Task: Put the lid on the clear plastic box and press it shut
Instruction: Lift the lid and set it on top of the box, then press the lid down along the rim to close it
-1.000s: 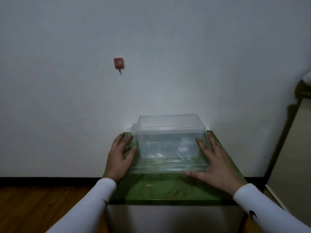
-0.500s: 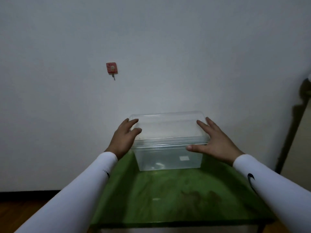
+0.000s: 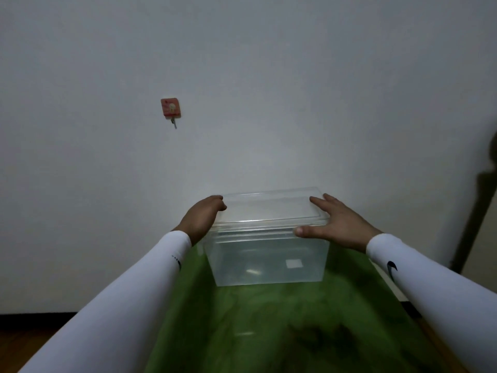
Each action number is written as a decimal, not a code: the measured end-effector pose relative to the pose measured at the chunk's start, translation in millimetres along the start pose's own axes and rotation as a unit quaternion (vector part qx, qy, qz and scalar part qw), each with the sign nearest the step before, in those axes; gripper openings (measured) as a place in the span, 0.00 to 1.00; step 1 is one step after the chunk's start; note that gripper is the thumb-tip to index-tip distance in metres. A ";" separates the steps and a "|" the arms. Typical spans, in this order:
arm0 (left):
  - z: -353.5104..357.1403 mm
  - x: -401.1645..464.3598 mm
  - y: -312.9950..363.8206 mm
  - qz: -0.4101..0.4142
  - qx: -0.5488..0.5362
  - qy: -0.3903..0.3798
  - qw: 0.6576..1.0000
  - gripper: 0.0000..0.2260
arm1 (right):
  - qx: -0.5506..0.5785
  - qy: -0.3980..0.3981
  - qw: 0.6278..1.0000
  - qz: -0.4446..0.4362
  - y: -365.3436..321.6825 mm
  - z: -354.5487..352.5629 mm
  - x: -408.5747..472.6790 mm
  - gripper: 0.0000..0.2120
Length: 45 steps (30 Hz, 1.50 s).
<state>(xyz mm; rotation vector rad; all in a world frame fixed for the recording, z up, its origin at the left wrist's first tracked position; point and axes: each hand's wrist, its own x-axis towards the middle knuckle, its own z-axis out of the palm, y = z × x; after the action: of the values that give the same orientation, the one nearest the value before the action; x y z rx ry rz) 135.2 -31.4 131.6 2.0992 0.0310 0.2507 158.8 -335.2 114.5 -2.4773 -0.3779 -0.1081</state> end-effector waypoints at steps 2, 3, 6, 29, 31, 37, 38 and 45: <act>1.1 0.9 -3.4 -0.010 -0.008 -0.003 1.000 0.06 | -0.004 -0.012 1.000 0.001 0.7 1.3 1.5 0.60; 1.2 1.1 -4.6 -0.012 -0.007 -0.005 1.000 0.06 | -0.005 -0.017 1.000 0.002 1.1 1.9 1.9 0.60; 1.3 2.0 -7.7 -0.014 0.009 -0.013 1.000 0.09 | -0.007 -0.025 1.000 0.001 3.3 4.4 2.5 0.59; 8.9 7.3 -14.3 -0.026 0.312 -0.017 0.950 0.30 | 0.021 0.000 1.000 -0.002 11.6 13.9 2.8 0.51; 11.5 4.6 -14.2 -0.017 0.321 0.003 0.947 0.30 | 0.030 0.010 1.000 -0.005 11.6 14.0 2.1 0.51; 13.7 1.5 -13.7 0.012 0.363 0.013 0.932 0.28 | 0.047 0.012 0.999 -0.001 12.2 14.5 0.2 0.52; 13.5 1.8 -14.0 0.008 0.362 0.006 0.932 0.28 | 0.050 0.011 0.999 0.000 12.4 14.6 0.6 0.53; 12.2 6.9 -15.3 -0.010 0.373 -0.029 0.927 0.31 | -0.010 0.023 1.000 -0.017 4.0 7.5 6.9 0.48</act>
<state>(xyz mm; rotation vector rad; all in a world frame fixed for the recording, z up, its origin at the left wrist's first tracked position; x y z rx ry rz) 145.5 -32.9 113.7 2.8643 0.1306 0.1764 166.5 -332.1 107.4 -2.4832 -0.4011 -0.1842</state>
